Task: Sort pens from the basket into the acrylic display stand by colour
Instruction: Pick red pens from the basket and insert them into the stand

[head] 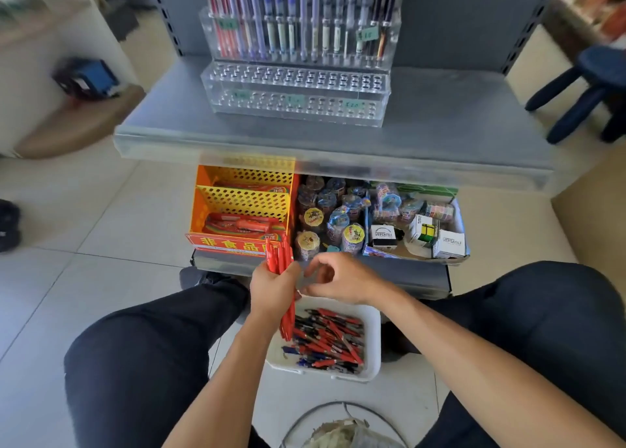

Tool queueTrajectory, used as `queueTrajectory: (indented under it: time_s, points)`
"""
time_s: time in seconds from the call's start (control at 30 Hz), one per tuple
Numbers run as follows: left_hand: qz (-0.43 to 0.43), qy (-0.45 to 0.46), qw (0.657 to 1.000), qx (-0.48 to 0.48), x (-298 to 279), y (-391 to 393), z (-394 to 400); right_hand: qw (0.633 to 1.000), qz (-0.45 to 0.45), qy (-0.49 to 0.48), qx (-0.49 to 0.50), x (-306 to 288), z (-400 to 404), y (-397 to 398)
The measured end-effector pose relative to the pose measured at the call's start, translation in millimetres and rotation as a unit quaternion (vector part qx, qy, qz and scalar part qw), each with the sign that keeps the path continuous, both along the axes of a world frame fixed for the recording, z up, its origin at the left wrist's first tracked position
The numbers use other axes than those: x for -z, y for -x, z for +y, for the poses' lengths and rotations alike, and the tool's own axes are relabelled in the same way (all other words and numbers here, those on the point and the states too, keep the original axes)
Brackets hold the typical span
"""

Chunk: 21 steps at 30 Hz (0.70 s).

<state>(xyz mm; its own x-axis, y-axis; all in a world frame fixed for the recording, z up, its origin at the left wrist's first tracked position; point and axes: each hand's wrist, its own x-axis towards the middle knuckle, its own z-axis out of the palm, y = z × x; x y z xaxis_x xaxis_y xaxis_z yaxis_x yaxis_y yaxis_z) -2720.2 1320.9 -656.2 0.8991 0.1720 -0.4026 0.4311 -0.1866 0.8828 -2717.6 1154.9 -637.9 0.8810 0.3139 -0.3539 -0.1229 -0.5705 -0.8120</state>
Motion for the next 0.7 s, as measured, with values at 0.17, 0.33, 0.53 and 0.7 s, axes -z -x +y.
queueTrajectory:
  time_s: [0.17,0.33,0.53,0.7]
  points:
    - [-0.062,-0.048,0.997,0.023,-39,7,-4,0.995,-0.07,-0.059,0.045,-39,0,3]
    - [-0.199,-0.152,0.964,0.084,-91,14,-9,0.977,-0.128,-0.159,0.067,-87,-5,8]
    - [-0.323,-0.245,0.903,0.14,-146,9,-12,0.939,-0.221,-0.236,0.117,-140,-14,13]
    - [-0.345,-0.183,0.904,0.174,-179,2,-19,0.928,-0.222,-0.278,0.109,-177,-25,15]
